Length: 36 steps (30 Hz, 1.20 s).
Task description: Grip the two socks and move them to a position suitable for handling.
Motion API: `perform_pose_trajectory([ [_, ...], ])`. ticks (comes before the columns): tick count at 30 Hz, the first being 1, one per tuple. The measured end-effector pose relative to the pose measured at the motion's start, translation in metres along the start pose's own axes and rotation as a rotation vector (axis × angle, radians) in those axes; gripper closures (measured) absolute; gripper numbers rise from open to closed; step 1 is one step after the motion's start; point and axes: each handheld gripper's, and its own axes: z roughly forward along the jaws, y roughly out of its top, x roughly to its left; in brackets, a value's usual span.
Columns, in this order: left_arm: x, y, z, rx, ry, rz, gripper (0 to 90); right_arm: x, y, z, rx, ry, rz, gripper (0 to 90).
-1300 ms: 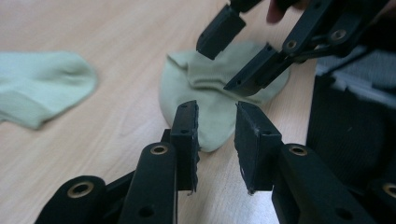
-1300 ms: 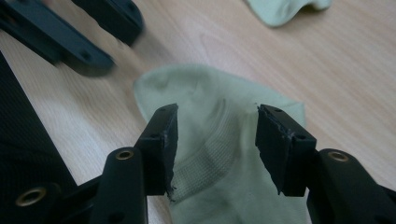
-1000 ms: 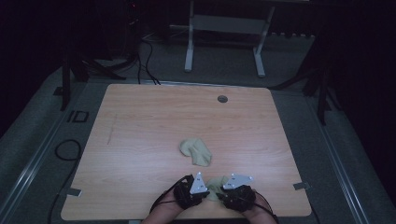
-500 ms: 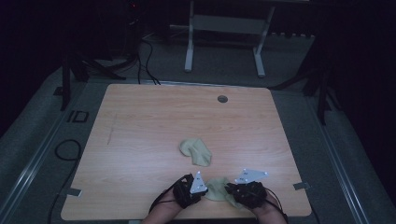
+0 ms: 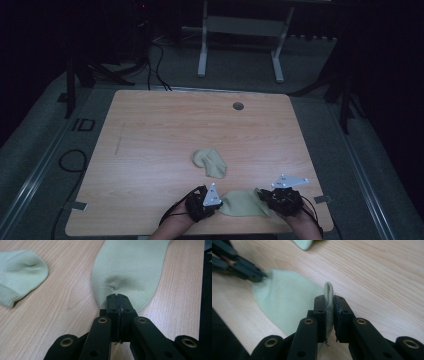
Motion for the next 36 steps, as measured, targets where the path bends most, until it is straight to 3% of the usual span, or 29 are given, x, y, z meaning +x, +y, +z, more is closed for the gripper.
perform_pose_trajectory([
  [8,0.002,0.001,0.001,-0.003,0.004,-0.006,88.4,-0.020,-0.010,0.005,0.019,-0.018,0.055,81.2],
  [15,0.003,0.001,0.001,-0.004,0.004,-0.007,88.3,-0.035,-0.013,0.010,0.025,-0.064,0.098,71.0],
  [22,0.003,0.001,0.001,-0.005,0.006,-0.008,88.3,-0.027,-0.010,0.008,0.012,-0.062,0.068,82.1],
  [27,0.003,0.001,0.001,-0.006,0.002,-0.009,88.3,-0.022,-0.011,0.007,0.002,-0.062,0.047,85.0],
  [32,0.004,0.001,0.002,-0.007,0.010,-0.008,88.3,-0.019,-0.016,0.015,0.051,-0.052,0.015,88.9],
  [36,0.005,0.001,0.002,-0.009,0.002,-0.015,88.2,-0.022,-0.021,0.018,0.067,-0.059,0.027,89.1],
])
